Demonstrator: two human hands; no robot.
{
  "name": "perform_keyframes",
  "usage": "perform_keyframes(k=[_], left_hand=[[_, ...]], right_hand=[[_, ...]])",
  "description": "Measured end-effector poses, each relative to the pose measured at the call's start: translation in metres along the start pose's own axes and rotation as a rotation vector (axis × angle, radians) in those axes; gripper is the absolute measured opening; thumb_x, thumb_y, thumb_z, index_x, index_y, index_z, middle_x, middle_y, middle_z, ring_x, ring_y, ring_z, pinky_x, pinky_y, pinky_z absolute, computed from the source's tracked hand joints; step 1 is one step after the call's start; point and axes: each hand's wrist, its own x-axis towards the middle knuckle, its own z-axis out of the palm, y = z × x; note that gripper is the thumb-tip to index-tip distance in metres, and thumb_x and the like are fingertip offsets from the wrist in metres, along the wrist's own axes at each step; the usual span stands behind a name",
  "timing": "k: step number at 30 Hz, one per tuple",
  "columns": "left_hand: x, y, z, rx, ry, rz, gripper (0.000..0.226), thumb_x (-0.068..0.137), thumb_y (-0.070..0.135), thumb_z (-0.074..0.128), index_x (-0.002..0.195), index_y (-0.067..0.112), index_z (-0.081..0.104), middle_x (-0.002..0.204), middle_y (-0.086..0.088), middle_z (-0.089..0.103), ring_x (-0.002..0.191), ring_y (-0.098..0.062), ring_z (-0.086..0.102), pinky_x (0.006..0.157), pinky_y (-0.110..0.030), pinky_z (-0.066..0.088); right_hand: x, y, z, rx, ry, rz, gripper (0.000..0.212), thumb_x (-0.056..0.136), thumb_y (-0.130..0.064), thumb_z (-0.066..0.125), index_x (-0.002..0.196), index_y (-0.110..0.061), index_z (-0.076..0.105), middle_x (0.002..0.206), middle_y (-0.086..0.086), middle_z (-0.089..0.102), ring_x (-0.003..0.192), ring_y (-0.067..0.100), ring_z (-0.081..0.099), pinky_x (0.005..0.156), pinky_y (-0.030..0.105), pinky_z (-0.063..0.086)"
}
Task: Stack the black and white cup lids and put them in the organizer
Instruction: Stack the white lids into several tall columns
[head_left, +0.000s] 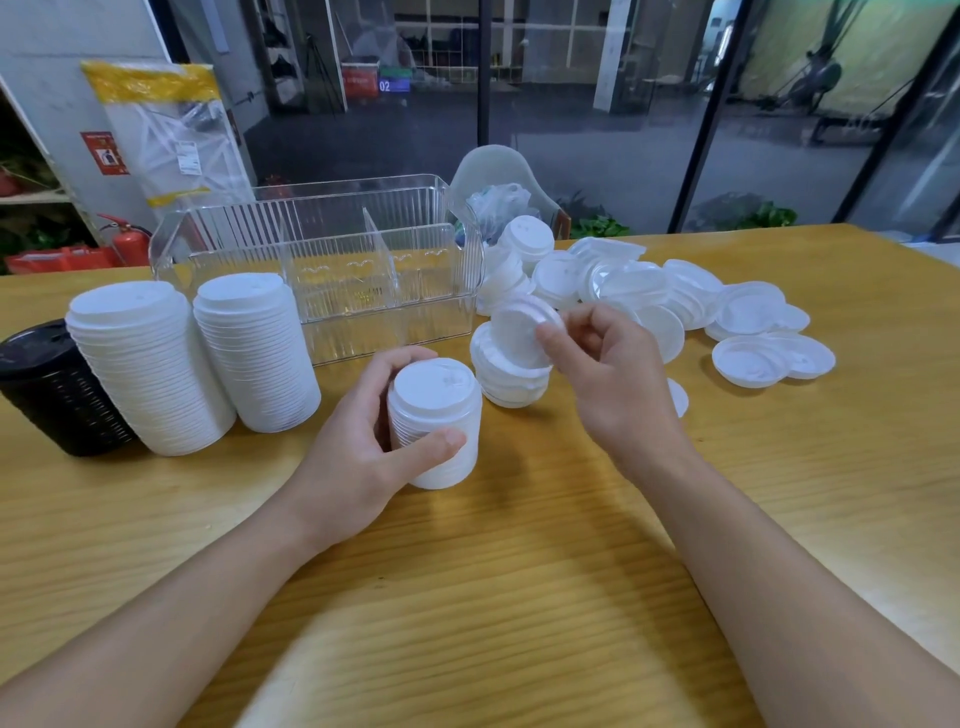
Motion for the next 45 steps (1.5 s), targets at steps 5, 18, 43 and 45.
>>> perform_keyframes(k=[5, 18, 43, 45], left_hand=[[-0.002, 0.002, -0.002, -0.031, -0.069, 0.004, 0.071, 0.084, 0.023, 0.087, 0.147, 0.023, 0.053, 0.153, 0.007, 0.062, 0.133, -0.022, 0.066, 0.107, -0.045, 0.056], [-0.003, 0.004, 0.000, -0.033, -0.083, 0.023, 0.071, 0.084, 0.021, 0.087, 0.147, 0.023, 0.054, 0.156, 0.014, 0.060, 0.140, -0.018, 0.063, 0.110, -0.045, 0.056], [0.000, 0.001, 0.002, 0.017, -0.010, -0.072, 0.070, 0.082, 0.033, 0.090, 0.140, 0.031, 0.052, 0.131, 0.008, 0.075, 0.121, -0.014, 0.073, 0.099, -0.038, 0.059], [0.000, 0.000, 0.001, 0.031, -0.005, -0.072, 0.072, 0.081, 0.034, 0.091, 0.141, 0.030, 0.052, 0.131, 0.008, 0.075, 0.120, -0.015, 0.073, 0.100, -0.041, 0.060]], right_hand=[[-0.006, -0.002, 0.003, 0.288, -0.093, 0.180, 0.031, 0.104, -0.012, 0.071, 0.132, -0.009, 0.059, 0.087, 0.011, 0.075, 0.080, 0.021, 0.067, 0.083, 0.041, 0.064], [-0.010, -0.003, 0.004, 0.181, -0.317, 0.134, 0.058, 0.086, -0.003, 0.090, 0.138, -0.018, 0.070, 0.134, 0.002, 0.075, 0.111, 0.030, 0.079, 0.105, 0.048, 0.061], [-0.034, -0.013, 0.030, -0.305, -0.367, -0.169, 0.042, 0.090, -0.057, 0.082, 0.129, -0.044, 0.073, 0.121, -0.014, 0.067, 0.112, 0.012, 0.062, 0.090, 0.034, 0.053], [-0.034, -0.013, 0.031, -0.316, -0.371, -0.174, 0.043, 0.091, -0.058, 0.080, 0.131, -0.046, 0.072, 0.124, -0.015, 0.066, 0.114, 0.011, 0.062, 0.091, 0.031, 0.052]])
